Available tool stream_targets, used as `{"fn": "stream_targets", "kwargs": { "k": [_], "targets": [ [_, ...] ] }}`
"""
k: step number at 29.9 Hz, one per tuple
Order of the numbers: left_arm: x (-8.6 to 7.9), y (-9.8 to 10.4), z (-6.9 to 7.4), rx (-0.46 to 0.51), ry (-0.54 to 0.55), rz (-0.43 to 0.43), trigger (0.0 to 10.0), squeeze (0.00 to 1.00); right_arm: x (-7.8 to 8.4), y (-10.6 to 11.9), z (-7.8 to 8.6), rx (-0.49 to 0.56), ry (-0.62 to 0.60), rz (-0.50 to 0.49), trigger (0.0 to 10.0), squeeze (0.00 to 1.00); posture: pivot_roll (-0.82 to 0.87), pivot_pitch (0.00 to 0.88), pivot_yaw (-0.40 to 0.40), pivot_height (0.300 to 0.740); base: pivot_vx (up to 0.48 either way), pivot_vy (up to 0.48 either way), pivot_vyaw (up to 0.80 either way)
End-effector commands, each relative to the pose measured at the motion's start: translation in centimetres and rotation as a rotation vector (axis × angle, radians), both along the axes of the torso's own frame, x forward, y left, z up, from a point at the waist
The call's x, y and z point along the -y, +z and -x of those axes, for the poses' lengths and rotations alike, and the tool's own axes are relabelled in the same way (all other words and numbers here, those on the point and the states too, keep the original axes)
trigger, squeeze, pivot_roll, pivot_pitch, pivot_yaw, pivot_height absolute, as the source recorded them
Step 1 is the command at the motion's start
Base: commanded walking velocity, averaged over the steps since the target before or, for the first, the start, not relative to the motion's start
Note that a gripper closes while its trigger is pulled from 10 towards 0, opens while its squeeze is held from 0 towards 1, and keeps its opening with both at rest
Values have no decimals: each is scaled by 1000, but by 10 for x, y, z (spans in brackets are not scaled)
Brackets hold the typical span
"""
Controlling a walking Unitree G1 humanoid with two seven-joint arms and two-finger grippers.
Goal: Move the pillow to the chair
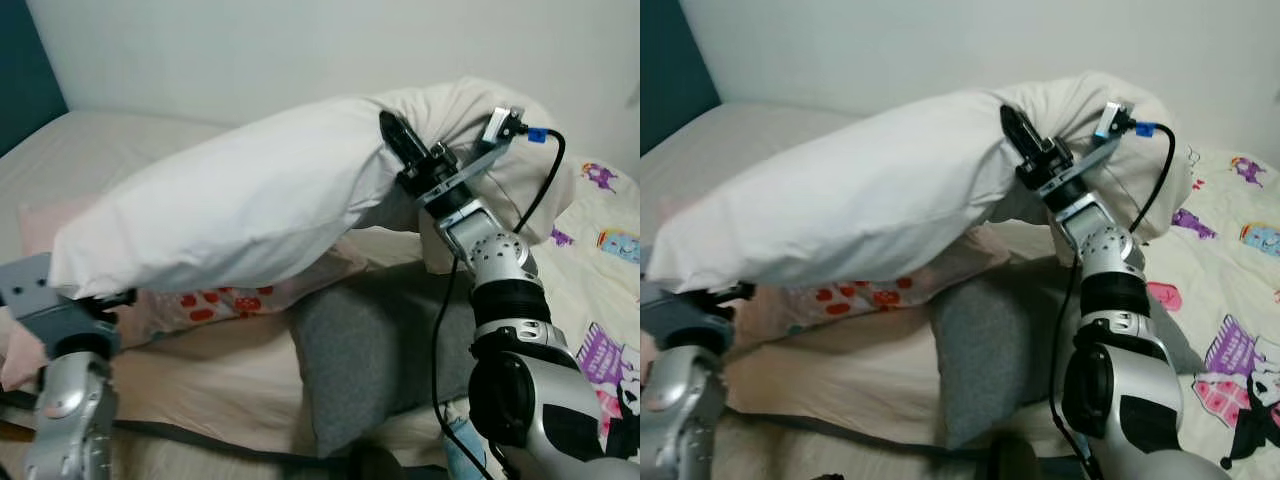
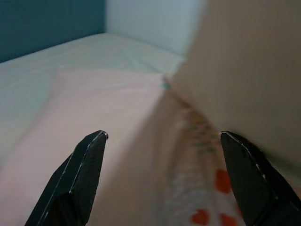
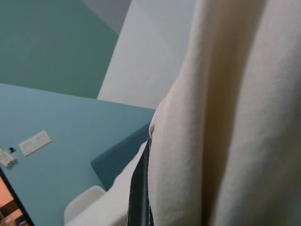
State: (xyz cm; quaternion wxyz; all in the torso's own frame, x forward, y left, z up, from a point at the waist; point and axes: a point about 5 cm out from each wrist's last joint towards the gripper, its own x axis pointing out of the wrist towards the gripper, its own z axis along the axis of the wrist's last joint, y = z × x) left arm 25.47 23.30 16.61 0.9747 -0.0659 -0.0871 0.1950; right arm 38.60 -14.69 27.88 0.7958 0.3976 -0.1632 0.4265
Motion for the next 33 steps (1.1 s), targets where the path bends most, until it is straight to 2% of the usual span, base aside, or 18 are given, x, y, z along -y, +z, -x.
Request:
{"fn": "stream_targets", "kwargs": {
  "k": [1, 6, 11, 13, 19, 23, 33],
  "targets": [
    [6, 4, -3, 10, -7, 2, 10000, 0, -3, 30, 7, 132, 37, -40, 0, 0, -27, 0, -87, 621, 0, 0, 0],
    [8, 4, -7, 10, -14, 9, 10000, 0, -11, 29, 9, 138, 71, -40, 0, 0, -26, 0, -90, 635, 0, 0, 0],
    [6, 6, -11, 5, -14, 15, 10000, 0, -28, 20, 18, 137, 149, -10, 0, 0, -24, 0, -90, 654, 0, 0, 0],
    [6, 4, -12, -23, -7, 11, 10000, 0, -39, 15, 25, 139, 194, 10, 0, 0, -24, 0, -90, 664, -388, 0, 0],
    [8, 2, -13, -29, -9, 19, 10000, 0, -53, 6, 37, 154, 276, 60, 0, 0, -26, 0, -93, 683, -480, 0, 0],
    [9, 1, -13, -30, -10, 20, 10000, 0, -56, 3, 39, 153, 290, 85, 0, 0, -29, 0, -95, 698, -461, 0, 0],
    [13, -1, -14, -29, -17, 7, 10000, 0, -57, -3, 41, 130, 284, 101, 0, 0, -32, 0, -93, 736, 0, 0, 0]
  ]
}}
